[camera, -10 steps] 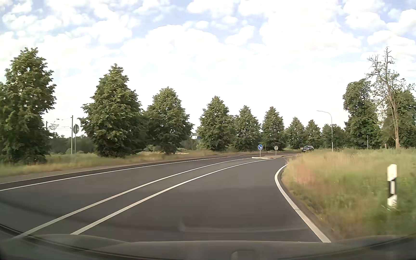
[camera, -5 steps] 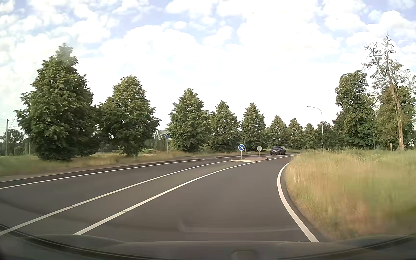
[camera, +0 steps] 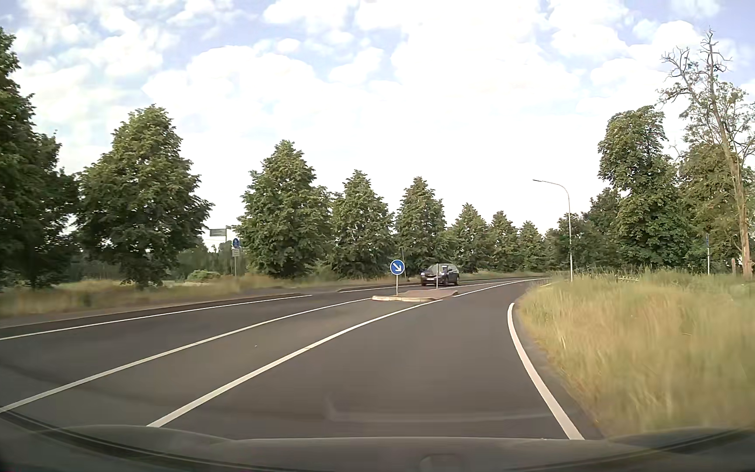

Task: Follow the waypoints while adhering to traffic rules and regulations

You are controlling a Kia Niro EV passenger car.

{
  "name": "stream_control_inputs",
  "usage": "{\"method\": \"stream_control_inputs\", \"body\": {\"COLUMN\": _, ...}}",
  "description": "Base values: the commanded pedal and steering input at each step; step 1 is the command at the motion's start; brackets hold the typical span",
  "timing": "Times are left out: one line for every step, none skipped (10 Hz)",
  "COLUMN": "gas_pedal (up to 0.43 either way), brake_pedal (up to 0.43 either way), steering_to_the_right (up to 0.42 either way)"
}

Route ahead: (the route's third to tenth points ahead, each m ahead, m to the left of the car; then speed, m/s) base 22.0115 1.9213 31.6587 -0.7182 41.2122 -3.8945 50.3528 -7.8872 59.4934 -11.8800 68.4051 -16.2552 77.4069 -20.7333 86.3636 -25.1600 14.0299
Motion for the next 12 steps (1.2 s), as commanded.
{"method": "stream_control_inputs", "body": {"gas_pedal": 0.047, "brake_pedal": 0.030, "steering_to_the_right": 0.060}}
{"method": "stream_control_inputs", "body": {"gas_pedal": 0.047, "brake_pedal": 0.030, "steering_to_the_right": 0.060}}
{"method": "stream_control_inputs", "body": {"gas_pedal": 0.047, "brake_pedal": 0.030, "steering_to_the_right": 0.060}}
{"method": "stream_control_inputs", "body": {"gas_pedal": 0.059, "brake_pedal": 0.030, "steering_to_the_right": 0.060}}
{"method": "stream_control_inputs", "body": {"gas_pedal": 0.059, "brake_pedal": 0.030, "steering_to_the_right": 0.059}}
{"method": "stream_control_inputs", "body": {"gas_pedal": 0.059, "brake_pedal": 0.030, "steering_to_the_right": 0.058}}
{"method": "stream_control_inputs", "body": {"gas_pedal": 0.059, "brake_pedal": 0.030, "steering_to_the_right": 0.056}}
{"method": "stream_control_inputs", "body": {"gas_pedal": 0.059, "brake_pedal": 0.024, "steering_to_the_right": 0.056}}
{"method": "stream_control_inputs", "body": {"gas_pedal": 0.059, "brake_pedal": 0.030, "steering_to_the_right": 0.055}}
{"method": "stream_control_inputs", "body": {"gas_pedal": 0.059, "brake_pedal": 0.030, "steering_to_the_right": 0.052}}
{"method": "stream_control_inputs", "body": {"gas_pedal": 0.059, "brake_pedal": 0.030, "steering_to_the_right": 0.050}}
{"method": "stream_control_inputs", "body": {"gas_pedal": 0.059, "brake_pedal": 0.030, "steering_to_the_right": 0.049}}
